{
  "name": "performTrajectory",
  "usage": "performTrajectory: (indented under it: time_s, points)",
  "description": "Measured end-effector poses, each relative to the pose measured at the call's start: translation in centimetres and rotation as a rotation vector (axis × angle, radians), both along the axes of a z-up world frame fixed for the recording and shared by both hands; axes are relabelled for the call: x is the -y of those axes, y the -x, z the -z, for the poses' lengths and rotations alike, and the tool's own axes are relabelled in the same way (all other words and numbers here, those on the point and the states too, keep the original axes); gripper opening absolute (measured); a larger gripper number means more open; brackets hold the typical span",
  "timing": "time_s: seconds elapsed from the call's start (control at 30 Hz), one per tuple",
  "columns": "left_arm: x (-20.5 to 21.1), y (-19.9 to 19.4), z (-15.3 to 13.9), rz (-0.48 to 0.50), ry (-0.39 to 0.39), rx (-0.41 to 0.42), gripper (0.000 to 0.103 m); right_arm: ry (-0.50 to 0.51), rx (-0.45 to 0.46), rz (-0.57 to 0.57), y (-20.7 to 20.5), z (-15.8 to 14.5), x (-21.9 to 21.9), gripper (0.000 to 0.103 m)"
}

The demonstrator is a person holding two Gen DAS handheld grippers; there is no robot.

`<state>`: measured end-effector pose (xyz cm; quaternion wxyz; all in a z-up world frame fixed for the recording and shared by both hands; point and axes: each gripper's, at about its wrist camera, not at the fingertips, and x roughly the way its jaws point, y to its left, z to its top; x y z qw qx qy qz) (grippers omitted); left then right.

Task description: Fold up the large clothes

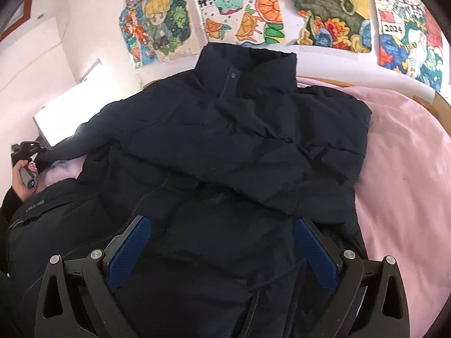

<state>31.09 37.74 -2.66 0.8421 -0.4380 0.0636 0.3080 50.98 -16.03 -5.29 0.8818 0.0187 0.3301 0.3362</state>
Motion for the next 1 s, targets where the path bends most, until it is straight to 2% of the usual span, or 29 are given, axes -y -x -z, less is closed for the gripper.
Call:
performTrajectory:
  time_s: [0.07,0.17,0.27,0.37,0.53,0.6,0.77,0.83,1.0]
  points:
    - [2.7,-0.6,-3.0,0.039,-0.167,0.018,0.012,-0.015,-0.016,0.025,-0.4,0.1,0.6,0.103]
    - [7.2,-1.6,-6.7,0.121,-0.367,0.070,0.011,-0.040,-0.043,0.074,-1.1,0.3,1.6,0.103]
    - [11.9,-3.2,-9.6,0.232,-0.503,0.112,0.010,-0.071,-0.073,0.122,-1.7,0.4,2.7,0.103]
    - [16.2,-5.0,-11.6,0.349,-0.602,0.142,0.009,-0.102,-0.090,0.175,-2.1,0.3,4.1,0.103]
    - [24.5,-8.3,-13.9,0.576,-0.796,0.153,0.009,-0.120,-0.054,0.260,-2.4,-0.9,6.5,0.103]
    - [27.6,-8.8,-14.2,0.659,-0.855,0.147,0.009,-0.136,-0.039,0.287,-2.4,-1.5,7.4,0.103]
    - [34.0,-11.9,-13.9,0.817,-0.936,0.114,0.008,-0.161,-0.019,0.353,-2.7,-2.2,9.4,0.103]
    - [35.7,-14.1,-13.6,0.865,-0.939,0.101,0.008,-0.162,-0.022,0.374,-2.9,-2.0,10.0,0.103]
    - [41.0,-17.4,-10.2,1.003,-0.938,0.025,0.008,-0.142,-0.036,0.405,-3.4,-1.1,10.5,0.103]
